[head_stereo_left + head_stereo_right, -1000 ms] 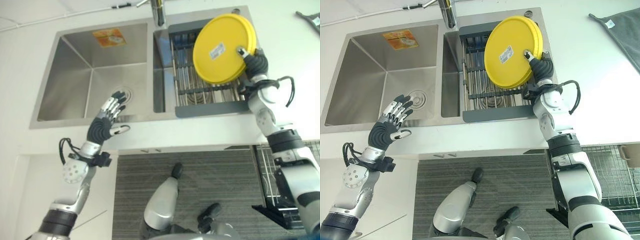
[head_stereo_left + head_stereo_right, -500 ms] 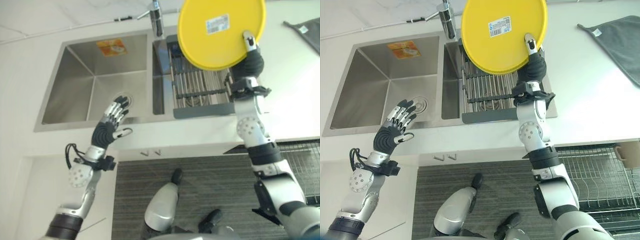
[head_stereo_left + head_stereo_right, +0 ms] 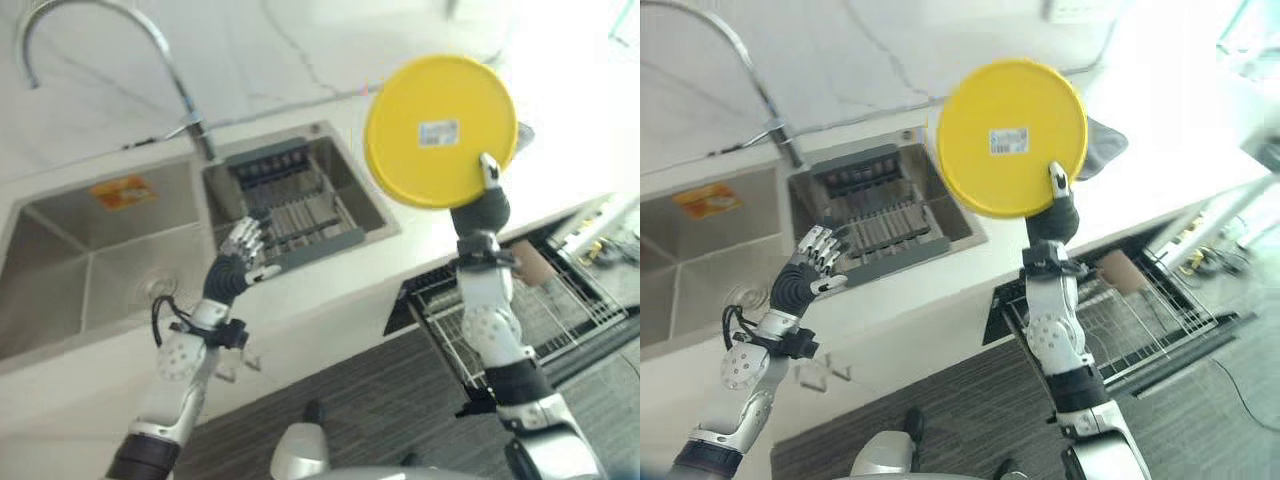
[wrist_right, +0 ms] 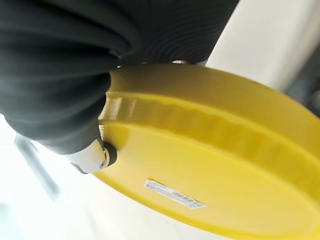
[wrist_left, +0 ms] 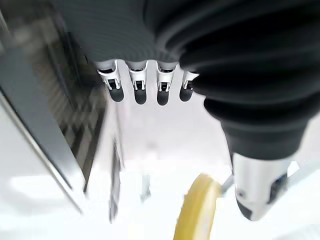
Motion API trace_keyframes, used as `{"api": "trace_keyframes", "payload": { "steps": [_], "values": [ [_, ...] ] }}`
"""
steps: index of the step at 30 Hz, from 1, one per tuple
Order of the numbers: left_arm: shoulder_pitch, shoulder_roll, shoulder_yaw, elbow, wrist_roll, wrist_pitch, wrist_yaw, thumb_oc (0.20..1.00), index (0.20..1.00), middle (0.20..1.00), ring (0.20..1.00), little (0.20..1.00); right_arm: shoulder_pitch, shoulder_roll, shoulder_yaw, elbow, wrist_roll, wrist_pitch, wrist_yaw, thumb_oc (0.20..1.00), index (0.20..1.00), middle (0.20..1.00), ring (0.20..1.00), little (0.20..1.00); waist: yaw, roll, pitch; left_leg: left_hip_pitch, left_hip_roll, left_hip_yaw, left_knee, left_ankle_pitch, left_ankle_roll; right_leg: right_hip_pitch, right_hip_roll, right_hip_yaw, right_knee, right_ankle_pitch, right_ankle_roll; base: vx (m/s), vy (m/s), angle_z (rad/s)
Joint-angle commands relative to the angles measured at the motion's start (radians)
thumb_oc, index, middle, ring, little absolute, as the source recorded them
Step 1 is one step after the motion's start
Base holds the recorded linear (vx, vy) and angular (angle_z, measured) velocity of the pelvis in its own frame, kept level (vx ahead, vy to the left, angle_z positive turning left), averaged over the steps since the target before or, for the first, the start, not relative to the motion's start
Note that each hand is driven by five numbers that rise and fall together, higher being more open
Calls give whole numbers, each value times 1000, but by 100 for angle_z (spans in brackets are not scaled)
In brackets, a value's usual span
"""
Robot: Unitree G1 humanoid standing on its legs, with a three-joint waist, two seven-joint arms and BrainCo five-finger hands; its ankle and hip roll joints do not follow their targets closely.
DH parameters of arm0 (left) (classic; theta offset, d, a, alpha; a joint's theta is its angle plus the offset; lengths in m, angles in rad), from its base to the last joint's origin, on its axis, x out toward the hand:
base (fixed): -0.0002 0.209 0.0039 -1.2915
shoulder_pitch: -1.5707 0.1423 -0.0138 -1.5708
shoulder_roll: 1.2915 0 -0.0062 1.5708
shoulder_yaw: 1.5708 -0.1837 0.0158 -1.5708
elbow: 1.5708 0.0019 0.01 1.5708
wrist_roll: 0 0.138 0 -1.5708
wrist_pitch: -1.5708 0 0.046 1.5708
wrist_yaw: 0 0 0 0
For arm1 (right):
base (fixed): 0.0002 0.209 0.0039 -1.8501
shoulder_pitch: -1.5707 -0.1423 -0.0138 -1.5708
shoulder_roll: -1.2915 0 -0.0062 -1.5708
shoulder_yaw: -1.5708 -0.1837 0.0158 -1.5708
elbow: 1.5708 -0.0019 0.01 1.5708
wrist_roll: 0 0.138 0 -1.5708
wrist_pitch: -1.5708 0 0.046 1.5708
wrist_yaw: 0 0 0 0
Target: Place the dishes in the dishwasher.
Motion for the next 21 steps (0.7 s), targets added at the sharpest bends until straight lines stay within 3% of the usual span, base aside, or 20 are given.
{"api": "trace_keyframes", "payload": {
  "steps": [1,6,15,18,20,21],
  "values": [
    [-46,-11,-26,-29,33,-59,21,1000,1000,1000,1000,1000,-55,-12,-42,-106,27,-77,77,200,200,200,200,200,-5,0,-64,39,40,21,10,-49,-12,-22,16,10,39,-30,-12,-28,-82,-53],
    [-79,-36,-47,-24,69,-66,30,1000,1000,1000,1000,1000,54,-21,-114,-120,50,-59,113,200,200,200,200,200,-86,-4,-64,56,61,58,53,-67,-23,-28,35,71,41,-30,-23,4,-88,-48],
    [-105,-57,-63,-21,46,-34,-28,1000,1000,1000,1000,1000,142,-24,-199,-89,48,-33,129,200,200,200,200,200,-166,-2,-69,81,85,102,67,-71,-34,-36,47,117,43,-32,-28,26,-42,-32],
    [-109,-73,-108,-19,-14,18,-137,1000,1000,1000,1000,1000,175,-35,-237,-64,57,-22,149,200,200,200,200,200,-201,0,-66,87,92,121,71,-67,-36,-43,47,130,40,-28,-29,25,-35,-17],
    [-104,-93,-150,-3,-64,98,-210,1000,1000,1000,1000,1000,185,-42,-251,-50,68,-21,164,200,200,200,200,200,-216,1,-64,91,94,130,69,-68,-36,-48,46,137,41,-25,-27,19,-26,-16],
    [-105,-97,-162,6,-66,109,-220,1000,1000,1000,1000,1000,186,-44,-251,-49,71,-20,167,200,200,200,200,200,-219,1,-64,92,95,132,68,-69,-36,-49,46,139,41,-25,-27,21,-14,-16]
  ]
}}
